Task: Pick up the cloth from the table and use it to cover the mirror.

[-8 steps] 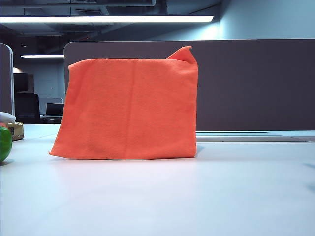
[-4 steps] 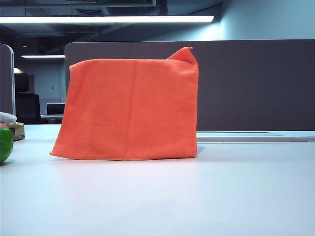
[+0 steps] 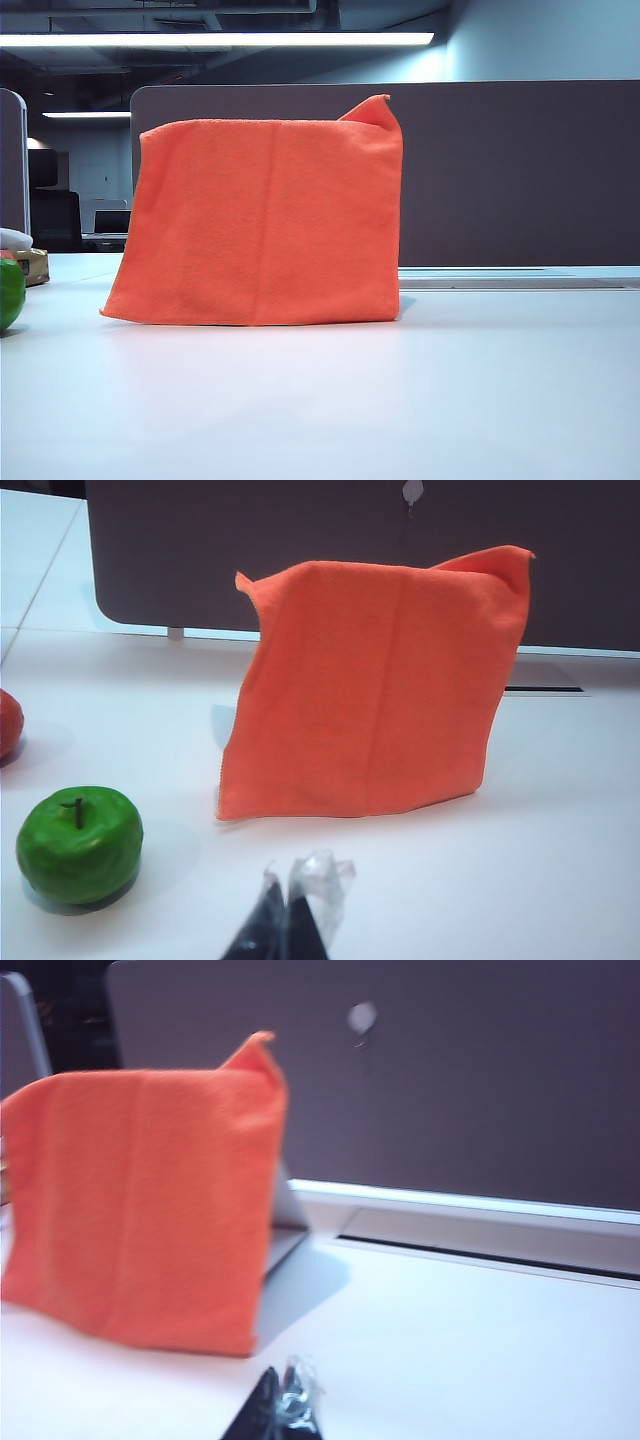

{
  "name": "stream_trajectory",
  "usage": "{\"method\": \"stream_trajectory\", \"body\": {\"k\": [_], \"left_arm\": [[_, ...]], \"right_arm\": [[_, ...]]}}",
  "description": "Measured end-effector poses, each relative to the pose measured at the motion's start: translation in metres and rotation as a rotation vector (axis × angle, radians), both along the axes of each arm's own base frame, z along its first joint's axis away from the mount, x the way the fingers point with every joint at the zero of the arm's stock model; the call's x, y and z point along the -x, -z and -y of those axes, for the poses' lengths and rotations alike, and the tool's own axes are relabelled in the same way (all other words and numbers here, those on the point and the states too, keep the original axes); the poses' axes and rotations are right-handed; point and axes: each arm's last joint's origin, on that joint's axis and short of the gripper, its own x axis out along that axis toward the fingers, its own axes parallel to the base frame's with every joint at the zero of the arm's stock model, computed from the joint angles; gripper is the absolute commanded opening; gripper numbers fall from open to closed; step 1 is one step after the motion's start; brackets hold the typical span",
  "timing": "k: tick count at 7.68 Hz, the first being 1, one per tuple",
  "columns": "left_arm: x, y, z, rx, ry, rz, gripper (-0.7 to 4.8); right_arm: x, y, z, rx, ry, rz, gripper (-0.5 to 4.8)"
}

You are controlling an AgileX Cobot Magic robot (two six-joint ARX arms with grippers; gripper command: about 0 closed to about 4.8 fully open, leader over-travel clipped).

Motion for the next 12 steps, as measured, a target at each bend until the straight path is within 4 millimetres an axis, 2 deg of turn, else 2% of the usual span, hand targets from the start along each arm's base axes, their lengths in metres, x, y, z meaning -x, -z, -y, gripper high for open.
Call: {"method": "stream_trajectory", "body": {"k": [2, 3, 4, 5, 8, 9, 10, 12], "left_arm": [[-0.006, 0.007, 0.001, 0.0, 0.004, -0.005, -0.05], [-0.019, 0.021, 0.004, 0.023, 0.005, -0.005, -0.05], [-0.021, 0.024, 0.005, 0.023, 0.005, -0.009, -0.05], [-0.037, 0.055, 0.008, 0.012, -0.013, -0.075, -0.05], [-0.042, 0.067, 0.009, 0.043, -0.024, -0.106, -0.05], [-0.044, 0.066, 0.009, 0.051, -0.024, -0.068, -0.05], [-0.06, 0.089, 0.013, -0.002, -0.013, 0.082, -0.05], [-0.066, 0.105, 0.015, -0.012, 0.029, 0.15, -0.05]], "right_arm": [[-0.005, 0.012, 0.003, -0.005, 0.076, 0.0, -0.05], [-0.009, 0.021, 0.008, -0.023, 0.135, 0.006, -0.05], [-0.009, 0.021, 0.009, -0.025, 0.145, 0.006, -0.05], [-0.01, 0.021, 0.019, -0.027, 0.25, 0.011, -0.05], [-0.01, 0.02, 0.021, -0.028, 0.274, 0.014, -0.05], [-0.01, 0.02, 0.021, -0.028, 0.271, 0.014, -0.05], [-0.01, 0.02, 0.02, -0.021, 0.214, 0.015, -0.05], [-0.01, 0.02, 0.019, -0.018, 0.189, 0.015, -0.05]]}}
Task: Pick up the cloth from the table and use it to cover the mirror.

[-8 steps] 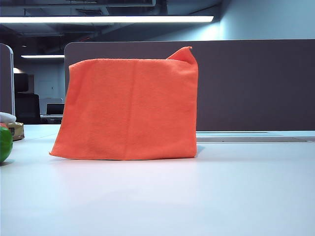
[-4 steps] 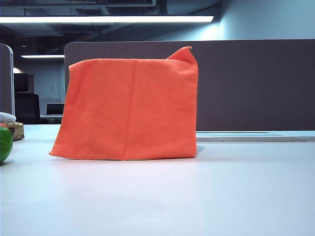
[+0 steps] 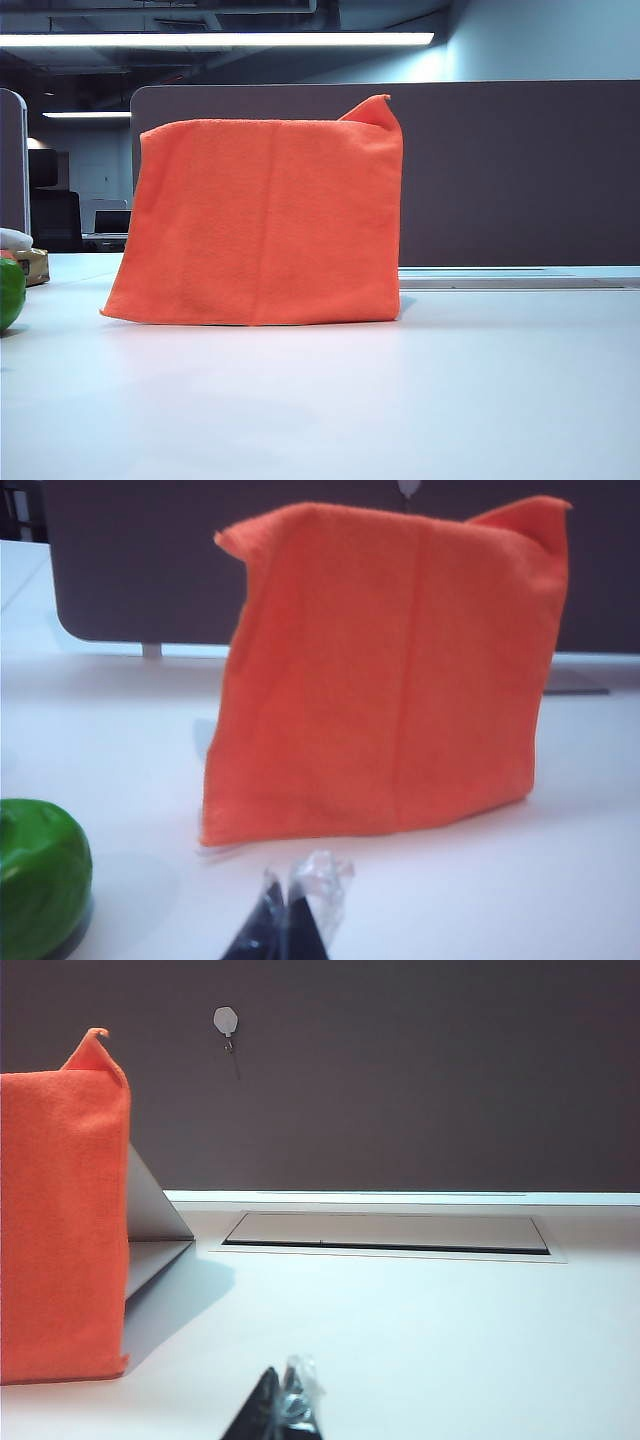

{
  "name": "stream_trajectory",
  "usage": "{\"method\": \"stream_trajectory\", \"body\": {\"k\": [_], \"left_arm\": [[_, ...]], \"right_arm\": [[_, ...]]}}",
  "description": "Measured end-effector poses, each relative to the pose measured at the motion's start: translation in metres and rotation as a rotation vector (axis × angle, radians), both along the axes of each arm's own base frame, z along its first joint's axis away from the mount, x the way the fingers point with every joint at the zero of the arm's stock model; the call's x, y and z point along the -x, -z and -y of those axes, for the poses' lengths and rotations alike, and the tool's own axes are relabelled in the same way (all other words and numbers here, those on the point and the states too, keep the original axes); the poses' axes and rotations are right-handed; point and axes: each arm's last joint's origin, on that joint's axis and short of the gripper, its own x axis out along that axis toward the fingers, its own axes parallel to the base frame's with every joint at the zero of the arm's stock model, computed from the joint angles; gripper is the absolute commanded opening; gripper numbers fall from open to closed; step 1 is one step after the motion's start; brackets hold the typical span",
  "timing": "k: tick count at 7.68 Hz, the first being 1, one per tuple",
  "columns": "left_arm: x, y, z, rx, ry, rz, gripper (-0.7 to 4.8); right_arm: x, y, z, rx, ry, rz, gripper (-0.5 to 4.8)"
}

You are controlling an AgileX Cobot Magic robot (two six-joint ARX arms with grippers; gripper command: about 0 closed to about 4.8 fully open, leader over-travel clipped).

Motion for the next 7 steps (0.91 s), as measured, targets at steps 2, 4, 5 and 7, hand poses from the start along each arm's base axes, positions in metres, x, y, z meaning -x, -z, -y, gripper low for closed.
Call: {"method": "stream_trajectory", "body": {"k": [2, 4, 5, 7], "left_arm": [[0.0, 0.006, -0.001, -0.196, -0.015, -0.003, -0.05], [0.001, 0.017, -0.003, -0.255, -0.075, -0.114, -0.05], [0.0, 0.014, -0.005, -0.248, -0.142, -0.086, -0.05], [-0.002, 0.006, -0.011, -0.221, -0.295, -0.028, -0.05]], "right_arm": [[0.0, 0.0, -0.002, 0.022, -0.065, 0.003, -0.05], [0.001, 0.0, -0.003, 0.034, -0.099, 0.005, -0.05], [0.0, 0.006, -0.003, 0.14, -0.095, -0.036, -0.05], [-0.001, 0.006, 0.0, 0.189, -0.01, -0.034, -0.05]]}}
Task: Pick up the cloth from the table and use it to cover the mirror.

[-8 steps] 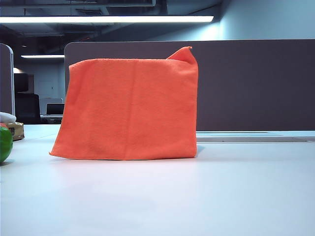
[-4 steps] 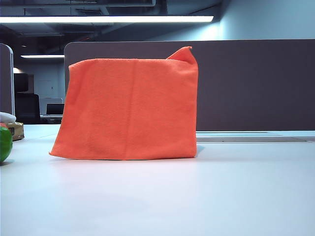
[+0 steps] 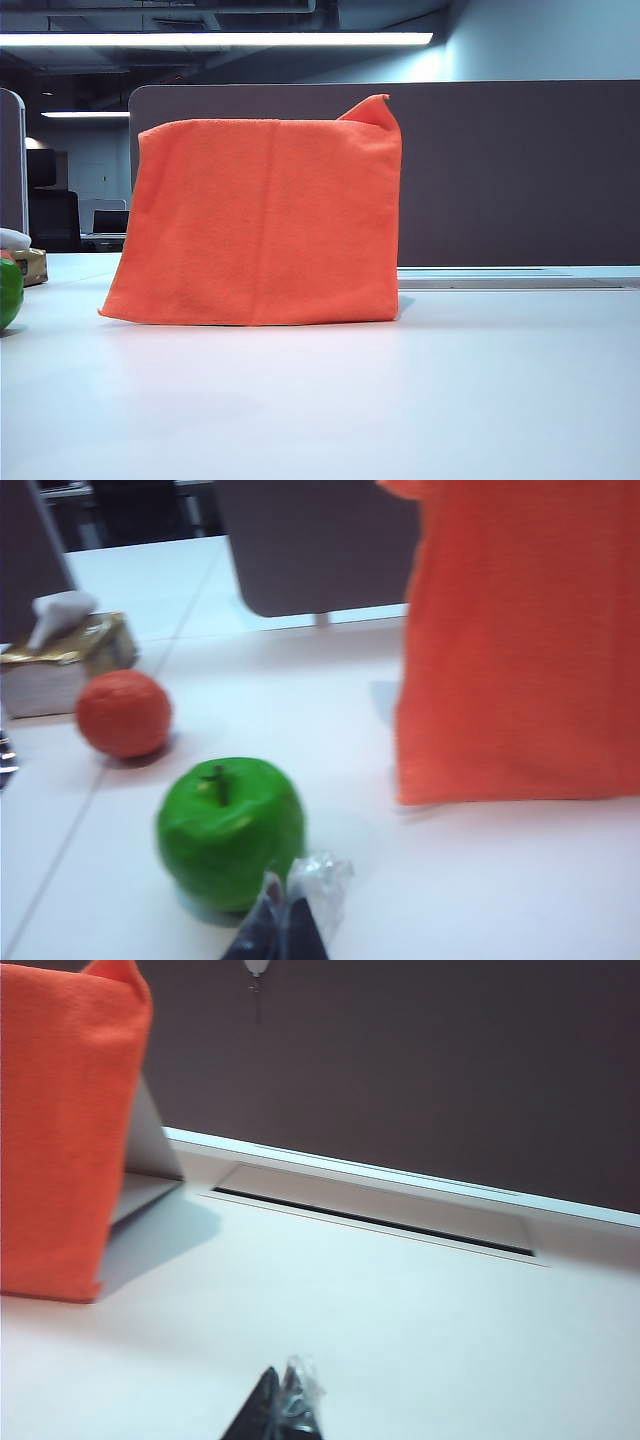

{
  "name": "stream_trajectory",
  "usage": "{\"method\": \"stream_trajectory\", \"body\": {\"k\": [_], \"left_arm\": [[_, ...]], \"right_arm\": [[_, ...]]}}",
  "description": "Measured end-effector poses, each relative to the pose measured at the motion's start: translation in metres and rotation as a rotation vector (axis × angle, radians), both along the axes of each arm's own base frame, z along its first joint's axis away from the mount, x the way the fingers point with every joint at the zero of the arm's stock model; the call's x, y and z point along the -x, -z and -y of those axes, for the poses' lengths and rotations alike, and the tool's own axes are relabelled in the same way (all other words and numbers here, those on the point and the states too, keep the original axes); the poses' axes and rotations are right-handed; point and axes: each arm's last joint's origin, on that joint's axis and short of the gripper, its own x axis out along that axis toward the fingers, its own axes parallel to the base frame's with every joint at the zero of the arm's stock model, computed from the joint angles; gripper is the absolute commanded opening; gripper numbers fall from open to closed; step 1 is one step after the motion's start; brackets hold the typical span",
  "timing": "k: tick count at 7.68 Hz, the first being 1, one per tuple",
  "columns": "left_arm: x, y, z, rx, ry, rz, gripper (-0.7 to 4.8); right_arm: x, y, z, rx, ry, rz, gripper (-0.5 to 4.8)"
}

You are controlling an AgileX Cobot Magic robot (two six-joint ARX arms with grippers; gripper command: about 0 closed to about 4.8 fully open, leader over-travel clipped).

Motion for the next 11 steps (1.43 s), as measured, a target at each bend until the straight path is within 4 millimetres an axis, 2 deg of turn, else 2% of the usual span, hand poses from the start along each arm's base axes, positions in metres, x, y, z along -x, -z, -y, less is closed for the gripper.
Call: {"method": "stream_trajectory", "body": {"k": [4, 7, 11], "left_arm": [[-0.001, -0.003, -0.016, 0.035, -0.079, 0.028, -0.05], [-0.001, -0.003, -0.017, 0.145, -0.084, 0.025, -0.05], [-0.001, -0.003, -0.017, 0.148, -0.085, 0.025, -0.05]], "right_arm": [[0.0, -0.001, 0.01, -0.044, 0.103, 0.005, -0.05], [0.0, 0.002, 0.011, -0.128, 0.135, -0.031, -0.05], [0.0, 0.0, 0.003, -0.13, 0.073, -0.017, -0.05]]}}
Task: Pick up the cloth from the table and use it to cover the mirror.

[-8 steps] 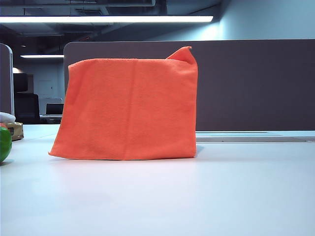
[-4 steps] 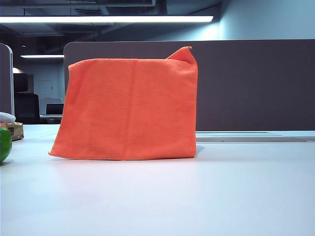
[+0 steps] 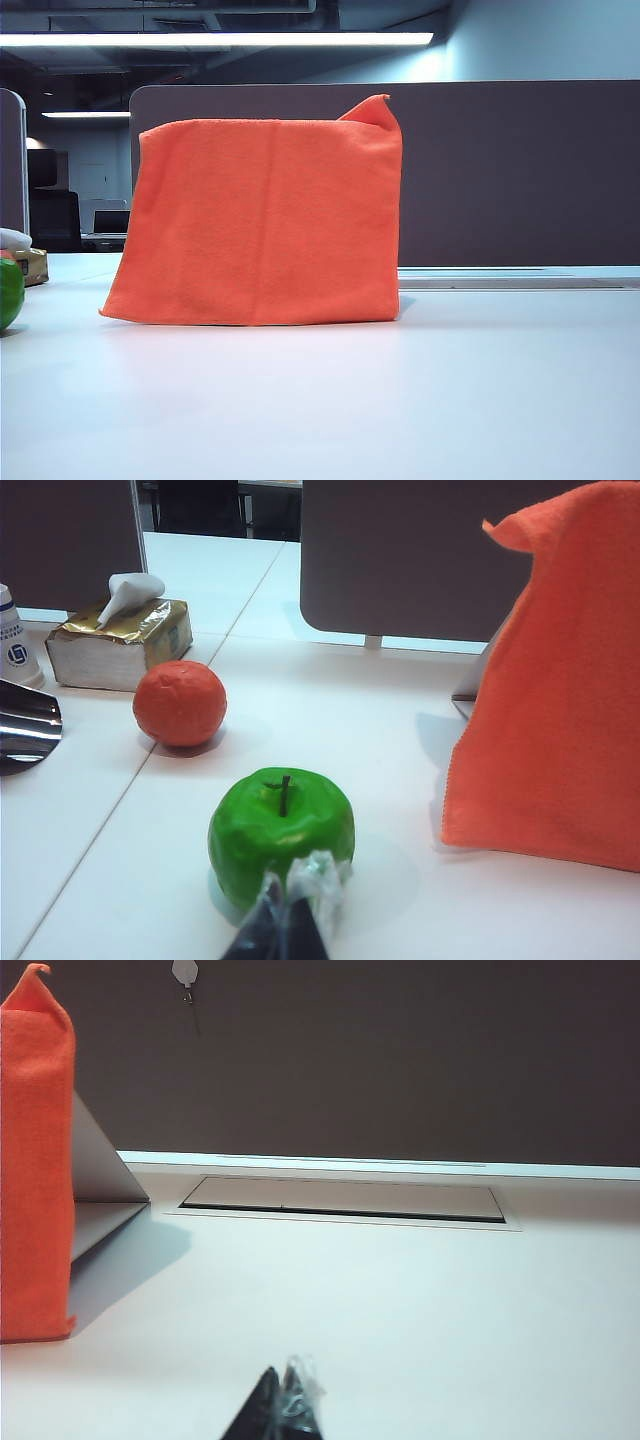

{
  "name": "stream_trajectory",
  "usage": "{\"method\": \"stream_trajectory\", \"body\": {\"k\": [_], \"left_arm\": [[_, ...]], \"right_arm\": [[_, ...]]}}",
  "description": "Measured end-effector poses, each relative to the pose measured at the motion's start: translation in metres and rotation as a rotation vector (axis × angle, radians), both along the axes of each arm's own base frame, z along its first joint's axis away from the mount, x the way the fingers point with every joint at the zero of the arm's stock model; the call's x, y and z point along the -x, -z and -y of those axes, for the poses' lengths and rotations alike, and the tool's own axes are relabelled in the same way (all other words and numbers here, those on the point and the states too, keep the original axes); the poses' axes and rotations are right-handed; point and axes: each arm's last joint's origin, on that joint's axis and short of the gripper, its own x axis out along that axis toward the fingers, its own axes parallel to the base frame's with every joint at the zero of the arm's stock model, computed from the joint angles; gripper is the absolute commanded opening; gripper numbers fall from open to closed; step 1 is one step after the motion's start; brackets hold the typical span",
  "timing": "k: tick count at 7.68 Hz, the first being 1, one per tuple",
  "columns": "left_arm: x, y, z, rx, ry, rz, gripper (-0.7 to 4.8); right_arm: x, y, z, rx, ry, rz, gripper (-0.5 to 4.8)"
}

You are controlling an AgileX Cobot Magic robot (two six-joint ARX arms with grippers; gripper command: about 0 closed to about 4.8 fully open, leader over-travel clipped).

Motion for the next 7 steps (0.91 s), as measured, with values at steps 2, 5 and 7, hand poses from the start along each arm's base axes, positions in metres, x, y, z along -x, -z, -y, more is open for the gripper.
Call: {"method": "stream_trajectory", "body": {"k": [2, 5, 7], "left_arm": [[0.0, 0.0, 0.0, 0.0, 0.001, 0.0, -0.05], [0.0, -0.0021, 0.0024, 0.016, 0.081, 0.021, -0.05], [0.0001, -0.0021, 0.0046, 0.021, 0.108, 0.021, -0.05]], "right_arm": [[0.0, 0.0, 0.0001, 0.0, 0.003, 0.0, -0.05], [0.0001, 0.0, -0.0006, 0.016, -0.02, 0.001, -0.05], [0.0001, 0.0, -0.0006, 0.016, -0.02, 0.001, -0.05]]}}
